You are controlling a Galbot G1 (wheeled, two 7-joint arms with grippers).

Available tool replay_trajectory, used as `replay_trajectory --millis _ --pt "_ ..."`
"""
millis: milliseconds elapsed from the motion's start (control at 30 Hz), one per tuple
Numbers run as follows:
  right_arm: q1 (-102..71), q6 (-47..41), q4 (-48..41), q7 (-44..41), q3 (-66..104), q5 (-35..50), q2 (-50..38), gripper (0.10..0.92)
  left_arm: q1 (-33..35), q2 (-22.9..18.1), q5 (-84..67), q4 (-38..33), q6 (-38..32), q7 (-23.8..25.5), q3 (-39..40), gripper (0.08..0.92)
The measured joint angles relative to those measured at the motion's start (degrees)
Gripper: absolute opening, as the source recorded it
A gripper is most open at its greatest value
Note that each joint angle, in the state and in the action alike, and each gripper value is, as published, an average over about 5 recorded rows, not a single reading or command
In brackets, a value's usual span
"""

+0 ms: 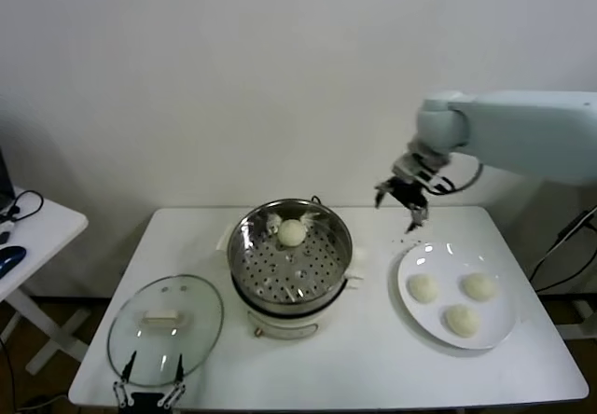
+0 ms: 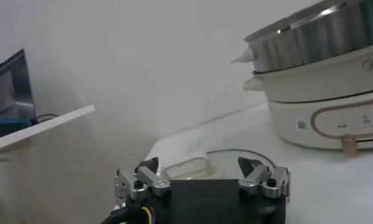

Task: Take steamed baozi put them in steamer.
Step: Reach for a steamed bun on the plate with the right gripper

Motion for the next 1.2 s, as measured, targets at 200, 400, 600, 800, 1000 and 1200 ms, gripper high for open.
replay_trajectory --millis 200,400,600,800,1000,1200 --pt "-3.86 -9.93 3.47 4.85 -0.51 1.8 -6.04 0.823 -0.03 0.03 -0.1 0.3 -0.08 -0.06 -0.31 0.823" --pt "-12.94 -16.56 2.69 8.76 5.01 1.37 -8.72 0.823 0.13 0.2 -0.27 0.5 -0.01 -0.09 -0.8 0.823" --pt "-21.79 -19.96 0.06 11.22 11.68 -0.73 -9.24 0.823 0.25 0.14 -0.19 0.85 0.09 -0.12 -0.9 0.823" --pt "-28.02 -21.6 -3.08 12.53 16.92 -3.31 -9.15 0.823 0.43 -0.12 0.25 1.11 0.07 -0.16 -0.65 0.823" --pt "-32.14 -22.46 -5.69 13.1 20.32 -5.18 -9.14 0.823 0.71 -0.19 0.51 1.13 0.03 -0.21 -0.89 0.823" --pt "-35.22 -22.95 -7.64 13.36 22.96 -6.56 -8.95 0.822 0.54 -0.21 0.75 1.14 0.15 -0.21 -0.95 0.823"
